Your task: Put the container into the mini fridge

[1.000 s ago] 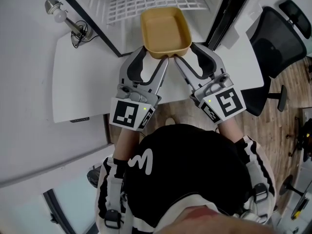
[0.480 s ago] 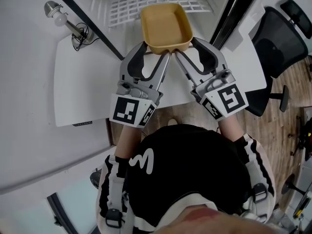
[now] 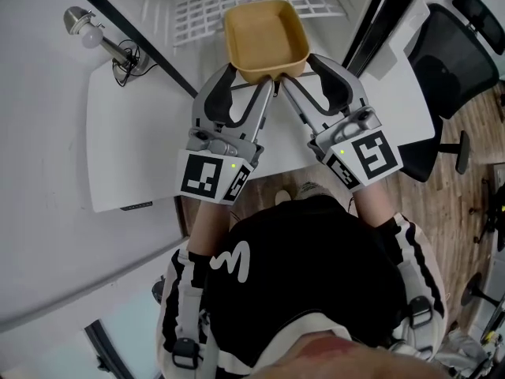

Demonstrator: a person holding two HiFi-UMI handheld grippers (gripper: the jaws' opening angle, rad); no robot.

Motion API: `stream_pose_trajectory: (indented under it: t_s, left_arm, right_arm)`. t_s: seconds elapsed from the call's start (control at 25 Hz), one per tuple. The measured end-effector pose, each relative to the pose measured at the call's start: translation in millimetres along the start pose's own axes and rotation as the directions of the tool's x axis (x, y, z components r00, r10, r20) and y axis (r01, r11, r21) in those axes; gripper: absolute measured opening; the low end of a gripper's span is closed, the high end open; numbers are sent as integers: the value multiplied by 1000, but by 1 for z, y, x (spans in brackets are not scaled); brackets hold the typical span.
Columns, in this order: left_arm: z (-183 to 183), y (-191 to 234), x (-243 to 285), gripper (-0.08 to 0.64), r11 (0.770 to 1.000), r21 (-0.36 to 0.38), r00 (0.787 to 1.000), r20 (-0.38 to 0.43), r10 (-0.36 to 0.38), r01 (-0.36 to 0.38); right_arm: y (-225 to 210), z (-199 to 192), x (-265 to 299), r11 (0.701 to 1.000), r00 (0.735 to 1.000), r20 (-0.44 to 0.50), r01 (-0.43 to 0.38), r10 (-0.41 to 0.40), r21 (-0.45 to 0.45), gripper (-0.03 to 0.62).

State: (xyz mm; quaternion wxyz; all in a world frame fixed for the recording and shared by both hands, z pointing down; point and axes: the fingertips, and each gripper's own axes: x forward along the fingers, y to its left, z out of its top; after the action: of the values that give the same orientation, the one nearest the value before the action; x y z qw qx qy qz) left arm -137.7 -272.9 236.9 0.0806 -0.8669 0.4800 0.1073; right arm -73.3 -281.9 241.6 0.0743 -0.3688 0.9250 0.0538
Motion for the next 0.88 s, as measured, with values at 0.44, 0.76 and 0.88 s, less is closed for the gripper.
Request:
stream_pose_trajectory:
  t_s: [0.44,0.76,0.88]
  left_arm:
    - [-4,4,8,230,1000,2,1000,-4,6,-6]
    - [-9,14,20,229,1000,1,1000,-11,24,-24]
    - [-9,20,24,229,1000,2,999,-9,31,-31]
  right_arm:
    - [-8,-4,6,1000,1000,-1,-3,3,17,209]
    - [-20,-8,18,999,1000,5,-13,13,33,209]
    - [-23,-9,25,999,1000,12,-22,22,41,209]
